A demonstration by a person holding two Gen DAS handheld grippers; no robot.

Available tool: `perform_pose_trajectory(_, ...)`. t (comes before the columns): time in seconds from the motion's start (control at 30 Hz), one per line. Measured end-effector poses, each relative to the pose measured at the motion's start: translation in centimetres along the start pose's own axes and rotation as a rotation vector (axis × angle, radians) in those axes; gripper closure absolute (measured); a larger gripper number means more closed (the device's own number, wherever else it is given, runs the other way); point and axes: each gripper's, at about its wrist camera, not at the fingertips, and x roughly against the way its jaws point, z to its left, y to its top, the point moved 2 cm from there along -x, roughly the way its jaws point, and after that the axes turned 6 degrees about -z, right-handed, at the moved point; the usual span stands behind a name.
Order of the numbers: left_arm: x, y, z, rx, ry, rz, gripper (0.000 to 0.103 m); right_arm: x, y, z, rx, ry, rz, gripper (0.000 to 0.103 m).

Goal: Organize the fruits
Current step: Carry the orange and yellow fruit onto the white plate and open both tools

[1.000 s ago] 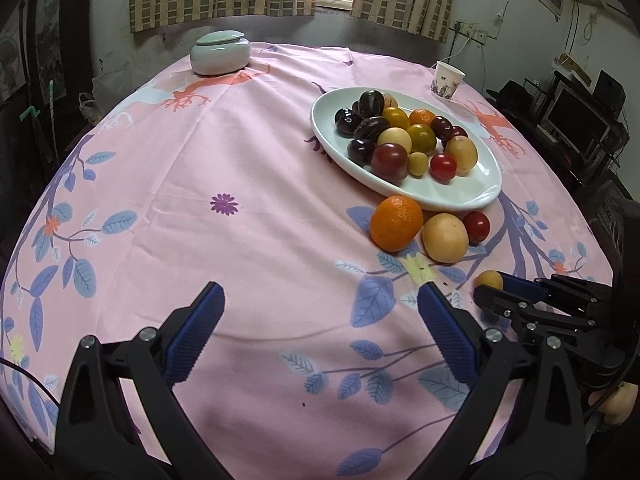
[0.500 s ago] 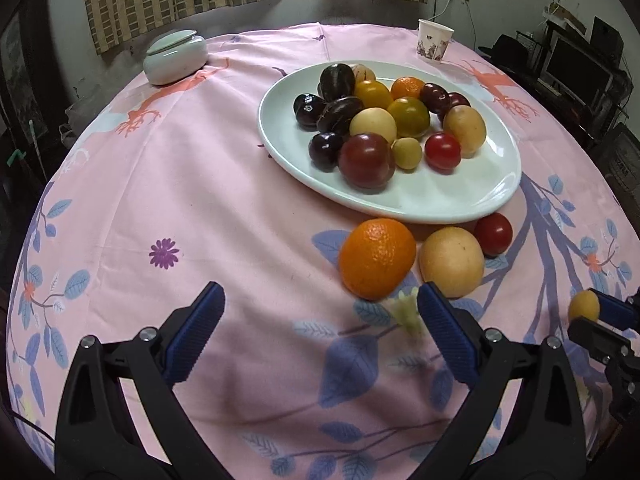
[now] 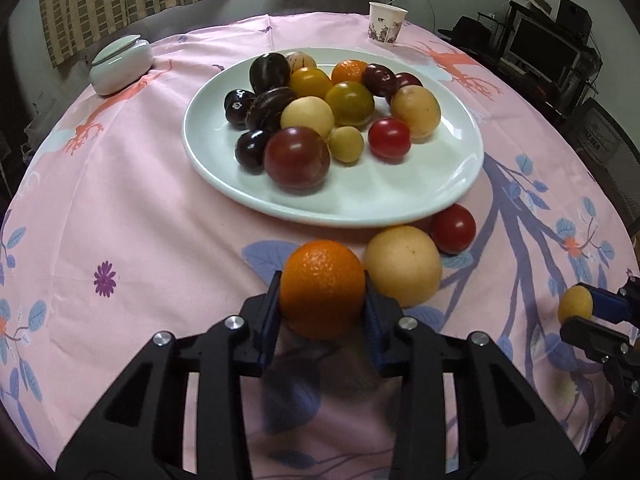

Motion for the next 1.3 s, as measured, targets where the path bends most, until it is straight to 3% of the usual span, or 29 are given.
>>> perform_pose_trajectory(0.3, 6.7, -2.6, -2.2, 0.037, -0.092, -0.086, 0.067, -0.3, 0.0, 0.8, 0.010, 0.015, 0.018, 0.075)
perform_pose_trajectory(0.47, 7.6, -3.0, -2.5, 0.036, -0.108, -0.082, 0.067, -0.5, -0.1, 1.5, 0.020, 0.024, 0.025, 0.075)
perform_pose_trajectory(0.67, 7.4, -2.1, -2.1, 0.030, -0.106, -0.073, 0.067, -0.1, 1.1, 1.8, 0.057, 0.019, 0.014, 0.075)
perform_pose_trajectory(0.87, 6.6, 0.2, -1.8, 0.028, -0.101, -0.066, 0.066, -0.3, 4.3, 1.3, 0.105, 0.007, -0.009, 0.075)
perform_pose_trajectory(1.1, 3.9, 5.1, -0.8, 0.060, -0.037, -0.062, 0.066, -2.2, 9.2, 1.4, 0.168, -0.004, -0.011, 0.075)
perform_pose_trajectory(1.3, -0.1, 8.1, -0.3, 0.107, -0.008, -0.031, 0.066, -5.8, 11.2, 0.3, 0.144, -0.037, -0.012, 0.075)
